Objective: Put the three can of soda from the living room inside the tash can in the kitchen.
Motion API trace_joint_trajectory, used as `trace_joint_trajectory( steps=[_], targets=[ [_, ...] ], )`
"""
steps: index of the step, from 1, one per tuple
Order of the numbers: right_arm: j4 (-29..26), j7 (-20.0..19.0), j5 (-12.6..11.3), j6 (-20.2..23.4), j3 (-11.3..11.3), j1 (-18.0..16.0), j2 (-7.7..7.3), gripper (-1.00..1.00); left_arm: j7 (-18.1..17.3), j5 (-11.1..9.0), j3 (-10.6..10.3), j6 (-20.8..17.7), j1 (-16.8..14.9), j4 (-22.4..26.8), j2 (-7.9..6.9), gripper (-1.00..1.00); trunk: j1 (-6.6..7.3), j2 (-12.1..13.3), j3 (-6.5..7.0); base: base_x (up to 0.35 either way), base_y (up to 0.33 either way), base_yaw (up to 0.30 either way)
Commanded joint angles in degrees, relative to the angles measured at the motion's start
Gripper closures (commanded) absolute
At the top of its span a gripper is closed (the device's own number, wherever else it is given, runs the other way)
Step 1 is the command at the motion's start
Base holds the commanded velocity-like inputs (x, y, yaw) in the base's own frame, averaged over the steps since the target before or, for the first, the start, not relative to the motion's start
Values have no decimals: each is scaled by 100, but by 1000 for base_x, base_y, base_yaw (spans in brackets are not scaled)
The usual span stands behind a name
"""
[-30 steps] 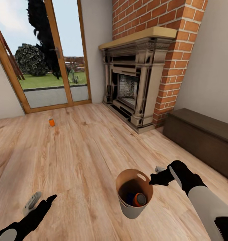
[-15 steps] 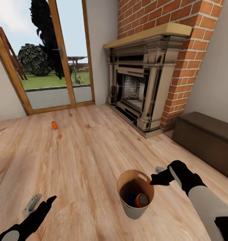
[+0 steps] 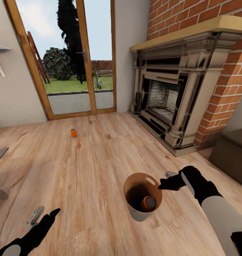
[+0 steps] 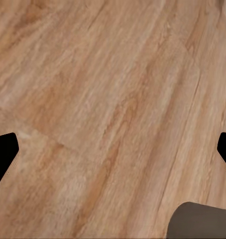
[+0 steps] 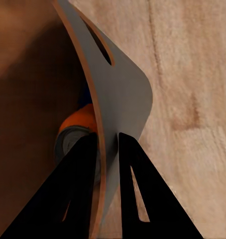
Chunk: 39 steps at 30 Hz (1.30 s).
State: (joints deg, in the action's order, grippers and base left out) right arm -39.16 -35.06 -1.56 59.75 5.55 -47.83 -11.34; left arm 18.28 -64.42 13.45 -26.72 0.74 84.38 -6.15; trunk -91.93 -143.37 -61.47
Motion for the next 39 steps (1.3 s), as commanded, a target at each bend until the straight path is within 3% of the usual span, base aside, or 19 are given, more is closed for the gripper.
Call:
trace_joint_trajectory(
  steps=[1, 5, 11, 16, 19, 20, 21, 23, 25, 28, 31, 34, 39],
  targets=[
    [-32, -21, -90, 25, -3, 0, -11, 100, 0, 0, 0, 0, -1, 0, 0, -100, 0, 0, 0, 322, 126, 63],
    [159, -23, -96, 25, -35, -70, -86, 100, 0, 0, -1, 0, -3, -1, 0, -100, 0, 0, 0, 322, 126, 20],
    [1867, -13, -110, 25, -100, -858, -316, 100, 0, 3, 0, -8, -3, -1, 0, -100, 0, 0, 0, 323, 126, 3],
    [2174, -215, -111, 25, -42, -995, -324, 100, 0, 3, 0, -9, -3, -4, 0, -100, 0, 0, 0, 323, 126, 0],
    [1939, -933, -78, 25, 129, -872, -303, 100, 0, 5, 0, -9, -3, -8, 0, -100, 0, 0, 0, 323, 126, 0],
    [1648, -1110, -82, 25, 331, -754, -312, 100, 0, 6, 0, -9, -3, -8, 0, -100, 0, 0, 0, 323, 126, 0],
    [997, -1268, -101, 25, 641, -510, -323, 100, 0, 7, -2, -9, -3, -9, 0, -100, 0, 0, 0, 323, 126, 0],
    [171, -1365, -125, 25, 853, -128, -325, 100, 0, 8, -4, -9, -3, -9, 0, -100, 0, 0, 0, 323, 126, 0],
    [-251, -1408, -124, 25, 956, 92, -306, 100, 0, 5, -3, -9, -3, -9, 0, -100, 0, 0, 0, 323, 126, 0],
    [-511, -1389, -23, 25, 1060, 276, -217, 100, 0, 4, -4, -9, -3, -9, 0, -100, 0, 0, 0, 323, 126, 0],
    [-591, -1056, 347, 25, 1037, 346, 22, 100, 0, 7, -4, -4, -3, -9, 3, -100, 0, 0, 0, 323, 125, 0],
    [-612, -760, 519, 25, 1017, 364, 148, 100, 0, 8, -4, -2, -3, -9, 6, -100, 0, 0, 0, 328, 106, 0],
    [-482, -650, 586, 25, 986, 370, 185, 100, 0, 8, -8, 0, -3, -9, 9, -100, 0, 0, 0, 344, 18, 0]
  ],
)
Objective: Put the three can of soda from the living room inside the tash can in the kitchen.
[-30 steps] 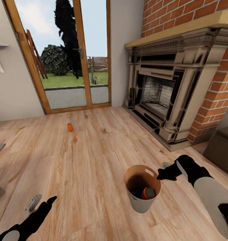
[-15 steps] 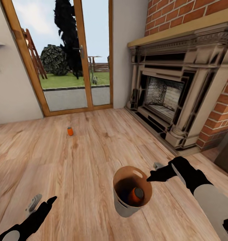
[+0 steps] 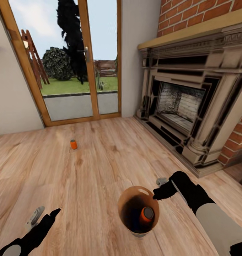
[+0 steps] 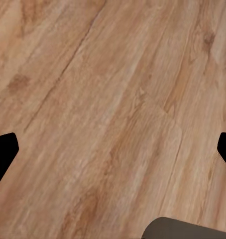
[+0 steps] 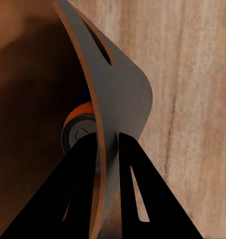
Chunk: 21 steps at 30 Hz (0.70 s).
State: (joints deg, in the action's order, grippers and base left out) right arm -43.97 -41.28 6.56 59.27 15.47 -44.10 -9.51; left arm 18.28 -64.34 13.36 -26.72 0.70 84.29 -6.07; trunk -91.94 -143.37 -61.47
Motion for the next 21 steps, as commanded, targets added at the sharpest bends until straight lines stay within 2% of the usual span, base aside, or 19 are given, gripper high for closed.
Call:
trace_joint_trajectory(
  steps=[1, 6, 16, 18, 21],
  targets=[
    [165, -15, -233, 73, -8, -9, 7, 100, 0, 0, 0, 0, 0, -1, 0, -100, 1, 0, 1, 346, 2, 0],
    [471, 23, -256, 73, -1, -25, 10, 100, 0, 0, 0, 0, 0, 1, 0, -100, 1, 0, 1, 347, 1, 0],
    [461, 23, -294, 73, -44, -61, 4, 100, 3, 0, 0, 0, 0, -1, 0, -100, 1, 0, 1, 347, 48, 0],
    [460, 26, -292, 73, -225, -71, 3, 100, 0, 0, 0, -2, 0, -6, -6, -100, 1, 0, 1, 334, 150, 0],
    [460, 24, -295, 73, -378, -72, 2, 100, 0, 0, -1, -7, 0, -14, -8, -100, 1, 0, 1, 324, 194, 0]
  ],
)
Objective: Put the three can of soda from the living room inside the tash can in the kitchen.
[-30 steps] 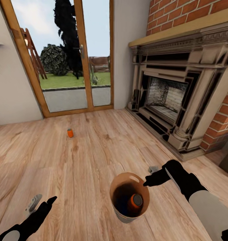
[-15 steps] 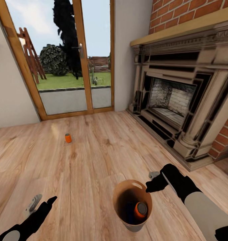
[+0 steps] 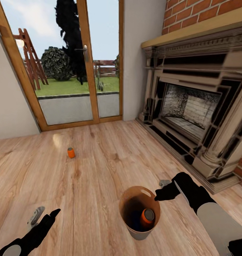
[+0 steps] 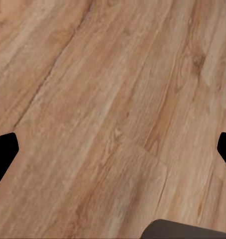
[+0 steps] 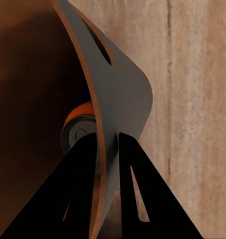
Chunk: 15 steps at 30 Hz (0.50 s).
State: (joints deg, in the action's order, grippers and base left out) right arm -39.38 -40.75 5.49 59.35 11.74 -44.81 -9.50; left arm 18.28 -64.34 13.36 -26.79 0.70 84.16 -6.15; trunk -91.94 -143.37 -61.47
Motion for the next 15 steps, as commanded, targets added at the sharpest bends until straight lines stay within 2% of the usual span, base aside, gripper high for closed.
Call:
trace_joint_trajectory(
  steps=[1, 6, 11, 14, 15],
  targets=[
    [0, -29, -188, 65, -29, -2, -1, 100, 0, 0, 0, -1, 0, -1, 0, -100, 0, 0, 1, 317, 212, 0],
    [-13, -33, -196, 65, -38, -6, -38, 100, 0, 0, 0, 0, 0, -3, 0, -100, 0, 0, 1, 316, 215, 17],
    [-12, -38, -197, 65, -79, -43, -67, 100, 0, 0, -9, 5, -2, -14, 0, -100, 0, 0, 1, 315, 214, 179],
    [11, -38, -193, 65, -490, -62, -74, 100, 9, 2, -141, 9, -58, -56, -5, -100, 0, 0, 1, 315, 210, 246],
    [23, -36, -190, 65, -740, -66, -76, 100, 18, 4, -211, 11, -86, -83, -12, -100, 0, 0, 1, 315, 209, 265]
  ],
)
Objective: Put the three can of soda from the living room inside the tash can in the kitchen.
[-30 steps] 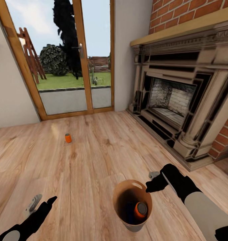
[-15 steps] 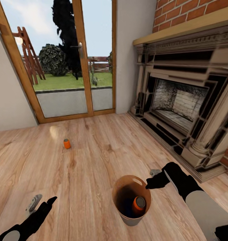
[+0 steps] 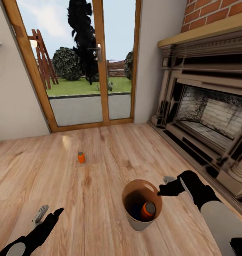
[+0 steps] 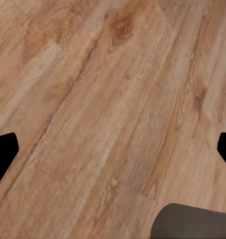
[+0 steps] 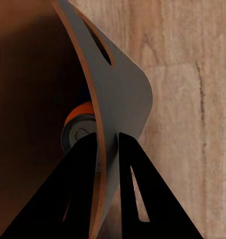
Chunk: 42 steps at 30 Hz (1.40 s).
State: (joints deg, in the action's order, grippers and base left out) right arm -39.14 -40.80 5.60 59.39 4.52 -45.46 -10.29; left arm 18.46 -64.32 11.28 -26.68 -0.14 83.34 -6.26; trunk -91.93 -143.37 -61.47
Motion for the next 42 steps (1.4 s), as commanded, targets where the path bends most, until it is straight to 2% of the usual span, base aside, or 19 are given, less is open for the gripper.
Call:
trace_joint_trajectory(
  steps=[1, 2, 6, 11, 14, 15, 16, 18, 20, 22, 24, 27, 35, 36, 37, 38, 39, 41, 42],
  targets=[
    [4, -31, -195, 61, -135, 0, 3, 100, 4, 3, -33, 1, -14, -12, -3, -100, 0, 0, 0, 315, 209, 271],
    [10, -29, -182, 61, -312, 0, 7, 100, 10, 4, -76, 2, -36, -31, -8, -100, 0, 0, 0, 315, 206, 280],
    [18, -26, -163, 61, -560, 1, 17, 100, 22, 6, -135, 4, -65, -71, -14, -100, 0, 0, 0, 315, 194, 258],
    [20, -21, -150, 61, -640, 9, 24, 100, 25, 7, -164, 5, -123, -130, -9, -100, 0, 0, 0, 320, 143, 80],
    [-323, -7, -134, 61, -638, 83, -8, 100, 26, 8, -169, 5, -146, -143, 0, -100, 0, 0, 0, 341, 26, 9],
    [-567, -10, -126, 61, -631, 207, -17, 100, 26, 10, -172, 5, -149, -149, 1, -100, 0, 0, 0, 344, 10, 3],
    [-935, -13, -125, 61, -639, 500, -27, 100, 26, 8, -171, 5, -151, -158, 0, -100, 0, 0, 0, 344, 5, 2],
    [-1296, -15, -127, 61, -643, 764, -35, 100, 26, 11, -172, 5, -152, -163, 1, -100, 0, 0, 0, 345, 3, 1],
    [-1573, -16, -125, 61, -652, 981, -41, 100, 26, 11, -177, 5, -152, -167, 2, -100, 0, 0, 0, 346, 1, 0],
    [-1616, -16, -127, 61, -656, 1018, -42, 100, 26, 18, -196, 5, -152, -168, 2, -100, 0, 0, 0, 346, 1, 0],
    [-1654, -16, -128, 61, -664, 1048, -42, 100, 30, 112, -291, 9, -157, -172, -2, -100, 0, 0, 0, 347, 0, 0],
    [-1681, -11, -129, 61, -676, 1064, -43, 100, 33, 418, -422, 18, -200, -176, 13, -100, 0, 0, 0, 347, 0, 0],
    [-1552, -1, -129, 61, -687, 1017, -35, 100, 75, 559, -475, 17, -255, -262, 17, -100, 0, 0, 0, 347, 0, 0],
    [-1388, 4, -129, 61, -685, 939, -38, 100, 334, 689, -550, -29, -433, -266, 16, -100, 0, 0, 0, 347, 0, 0],
    [-1361, 6, -129, 61, -685, 922, -39, 100, 449, 761, -597, -54, -507, -273, 13, -100, 0, 0, 0, 347, 0, 0],
    [-1309, 8, -129, 61, -687, 886, -41, 100, 891, 965, -735, -236, -820, -341, -1, -100, 0, 0, 0, 347, 0, 0],
    [-1289, 9, -129, 61, -685, 869, -42, 100, 1212, 1052, -802, -474, -1080, -442, 3, -100, 0, 0, 0, 347, 0, 0],
    [-1272, 9, -129, 61, -684, 847, -46, 100, 1608, 1136, -873, -822, -1436, -664, 16, -100, 0, 0, 0, 347, 0, 0],
    [-1268, 10, -129, 61, -683, 838, -45, 100, 1696, 1156, -899, -901, -1533, -751, 18, -100, 0, 0, 0, 347, 0, 0]
  ],
)
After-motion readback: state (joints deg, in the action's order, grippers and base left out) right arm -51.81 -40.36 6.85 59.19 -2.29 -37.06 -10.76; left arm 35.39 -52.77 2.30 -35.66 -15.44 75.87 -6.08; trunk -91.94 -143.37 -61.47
